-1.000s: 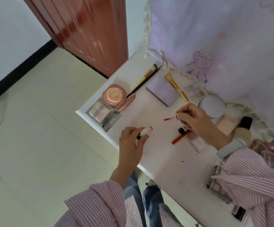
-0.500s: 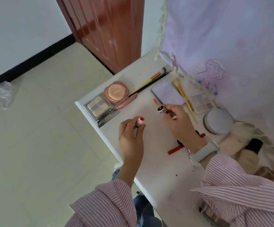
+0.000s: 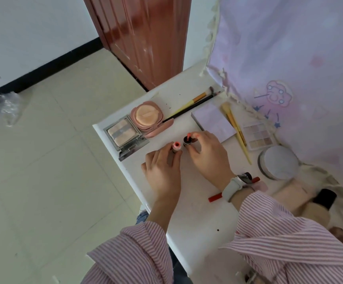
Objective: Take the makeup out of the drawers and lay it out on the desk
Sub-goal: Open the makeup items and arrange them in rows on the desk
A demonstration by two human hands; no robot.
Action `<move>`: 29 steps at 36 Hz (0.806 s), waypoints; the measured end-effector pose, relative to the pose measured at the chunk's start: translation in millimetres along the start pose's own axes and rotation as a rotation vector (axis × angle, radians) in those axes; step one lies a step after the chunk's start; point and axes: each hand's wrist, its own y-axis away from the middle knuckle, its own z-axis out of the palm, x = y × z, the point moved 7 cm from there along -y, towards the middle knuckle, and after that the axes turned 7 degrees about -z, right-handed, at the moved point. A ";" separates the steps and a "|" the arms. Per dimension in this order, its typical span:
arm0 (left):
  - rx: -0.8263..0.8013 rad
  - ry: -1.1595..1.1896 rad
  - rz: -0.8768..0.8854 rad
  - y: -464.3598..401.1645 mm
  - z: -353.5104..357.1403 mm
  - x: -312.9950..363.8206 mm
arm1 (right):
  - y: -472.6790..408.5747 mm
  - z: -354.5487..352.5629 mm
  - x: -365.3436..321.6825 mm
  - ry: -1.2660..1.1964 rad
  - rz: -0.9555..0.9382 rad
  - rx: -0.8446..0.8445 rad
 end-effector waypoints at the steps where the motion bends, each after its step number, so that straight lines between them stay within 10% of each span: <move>1: -0.004 0.001 0.003 -0.4 0.1 0.0 | 0.9 1.8 1.6 -0.008 0.015 -0.018; 20: -0.029 -0.393 0.198 22.5 -15.0 -13.3 | -38.1 -42.5 18.7 0.130 -0.151 0.044; 29: -0.071 -0.485 0.198 23.7 -14.0 -11.1 | -113.9 -8.2 14.2 0.427 -0.212 -0.409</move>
